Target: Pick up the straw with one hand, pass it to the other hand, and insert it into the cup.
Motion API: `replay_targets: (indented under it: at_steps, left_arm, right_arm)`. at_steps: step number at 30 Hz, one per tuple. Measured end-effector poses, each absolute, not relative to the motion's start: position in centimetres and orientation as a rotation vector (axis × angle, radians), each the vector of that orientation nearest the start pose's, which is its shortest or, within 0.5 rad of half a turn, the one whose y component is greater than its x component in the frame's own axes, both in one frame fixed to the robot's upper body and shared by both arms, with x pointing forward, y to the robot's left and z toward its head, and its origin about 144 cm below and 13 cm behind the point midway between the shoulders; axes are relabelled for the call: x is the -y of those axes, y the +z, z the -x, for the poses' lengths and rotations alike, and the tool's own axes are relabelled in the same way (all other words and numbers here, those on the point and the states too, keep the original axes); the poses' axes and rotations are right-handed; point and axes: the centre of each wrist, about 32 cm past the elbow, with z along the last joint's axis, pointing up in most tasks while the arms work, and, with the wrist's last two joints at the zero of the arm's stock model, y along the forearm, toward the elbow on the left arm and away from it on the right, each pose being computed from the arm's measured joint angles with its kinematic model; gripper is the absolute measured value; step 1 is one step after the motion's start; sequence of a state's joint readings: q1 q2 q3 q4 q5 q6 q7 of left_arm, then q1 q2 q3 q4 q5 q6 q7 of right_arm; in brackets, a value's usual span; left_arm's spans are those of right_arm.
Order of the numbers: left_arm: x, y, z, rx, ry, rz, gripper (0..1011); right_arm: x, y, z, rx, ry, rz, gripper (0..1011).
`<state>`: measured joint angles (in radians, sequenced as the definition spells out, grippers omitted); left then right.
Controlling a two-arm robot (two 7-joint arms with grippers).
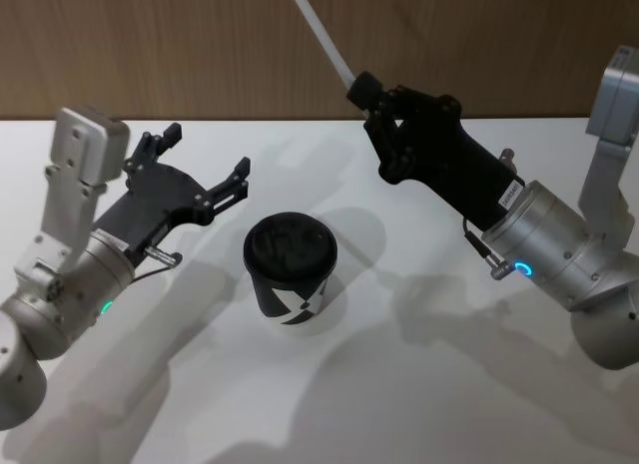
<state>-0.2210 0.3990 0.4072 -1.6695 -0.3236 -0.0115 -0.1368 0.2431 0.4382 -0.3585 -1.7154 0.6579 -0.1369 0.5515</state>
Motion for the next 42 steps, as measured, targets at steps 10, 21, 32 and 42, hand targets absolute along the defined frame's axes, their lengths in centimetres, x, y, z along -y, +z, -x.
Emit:
replay_targets:
  at_steps: [10,21,32,42]
  left_arm:
    - [-22.6,123.2,-48.8,0.141,0.888,0.173,1003]
    - [-23.9,124.5,-48.9,0.068,0.754,0.320,1003]
    - [-24.6,125.1,-49.7,0.014,0.650,0.428,1003]
    - [-24.6,124.9,-50.8,-0.052,0.588,0.487,1003]
  right_arm:
    - [23.0,124.6,-49.4,0.161,-0.611,-0.350,1]
    - [23.0,124.6,-49.4,0.159,-0.611,-0.351,1]
    - [23.0,124.6,-49.4,0.159,-0.610,-0.351,1]
    - [23.0,124.6,-49.4,0.159,-0.610,-0.351,1]
